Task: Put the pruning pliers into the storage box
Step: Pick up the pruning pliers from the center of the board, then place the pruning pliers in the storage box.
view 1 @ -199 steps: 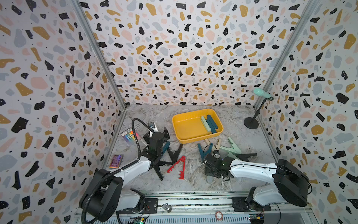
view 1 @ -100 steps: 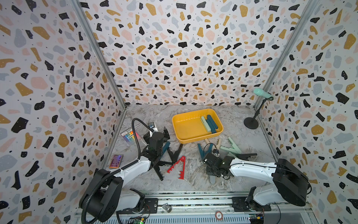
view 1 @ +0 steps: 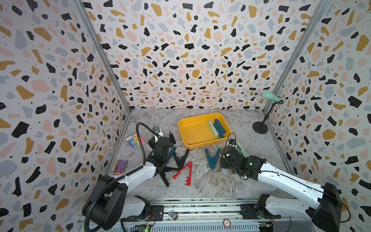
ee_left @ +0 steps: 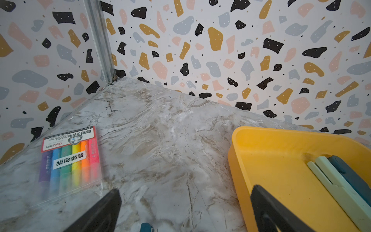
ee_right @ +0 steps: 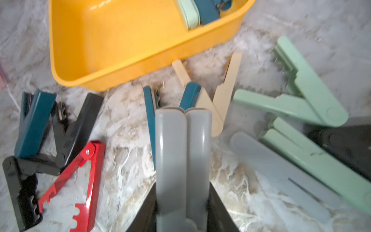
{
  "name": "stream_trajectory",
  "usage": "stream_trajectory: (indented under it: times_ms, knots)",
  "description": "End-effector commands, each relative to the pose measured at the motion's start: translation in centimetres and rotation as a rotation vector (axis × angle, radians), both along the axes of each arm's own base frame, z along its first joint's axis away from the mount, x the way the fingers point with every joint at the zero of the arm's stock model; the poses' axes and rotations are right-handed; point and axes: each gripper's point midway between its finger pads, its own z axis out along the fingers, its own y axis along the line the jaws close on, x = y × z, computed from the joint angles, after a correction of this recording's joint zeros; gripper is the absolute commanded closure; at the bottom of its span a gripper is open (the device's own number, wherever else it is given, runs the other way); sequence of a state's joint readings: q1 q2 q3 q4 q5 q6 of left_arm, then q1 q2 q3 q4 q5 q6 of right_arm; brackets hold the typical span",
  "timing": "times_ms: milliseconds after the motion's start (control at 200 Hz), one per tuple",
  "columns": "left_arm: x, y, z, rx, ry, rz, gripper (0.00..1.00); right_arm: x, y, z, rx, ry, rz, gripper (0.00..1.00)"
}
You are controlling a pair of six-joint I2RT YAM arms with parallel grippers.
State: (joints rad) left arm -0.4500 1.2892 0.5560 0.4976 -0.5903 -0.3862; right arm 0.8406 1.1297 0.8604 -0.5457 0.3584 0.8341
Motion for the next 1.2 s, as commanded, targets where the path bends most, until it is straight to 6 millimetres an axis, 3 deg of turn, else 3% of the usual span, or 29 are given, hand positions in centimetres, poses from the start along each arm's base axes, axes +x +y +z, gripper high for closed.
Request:
stream_trajectory:
  times_ms: [0,140,305,501,646,746,916,1196]
  knots:
    - [-0.3,0.5,1.1,-0.014,-0.037,0.028,0.0,3.9,0.4,3.7,-0.032,-0.131,0.078,0.78]
    - [-0.7,0.8,1.1,-0.013,-0.033,0.035,0.01,9.0,2.0,6.1,-0.087,-0.21,0.155,0.78]
    - [-0.9,1.0,1.0,-0.018,-0.029,0.04,0.01,15.9,4.9,6.9,-0.098,-0.246,0.237,0.77]
    - [-1.1,1.0,1.2,-0.024,-0.028,0.037,0.01,23.3,7.9,3.8,-0.136,-0.204,0.308,0.77]
    - [-0.8,0.3,1.4,-0.016,-0.022,0.002,0.0,27.4,9.4,0.8,-0.173,-0.175,0.341,0.73]
    - [-0.6,0.1,1.3,-0.006,-0.011,-0.008,0.01,29.2,10.3,-1.6,-0.189,-0.127,0.376,0.71]
    - [-0.6,0.2,1.0,0.005,0.0,-0.005,0.01,30.6,10.7,-5.3,-0.205,-0.062,0.397,0.68]
    - [-0.1,-0.1,0.7,0.008,0.018,-0.007,0.01,30.2,11.6,-9.6,-0.189,0.029,0.435,0.59]
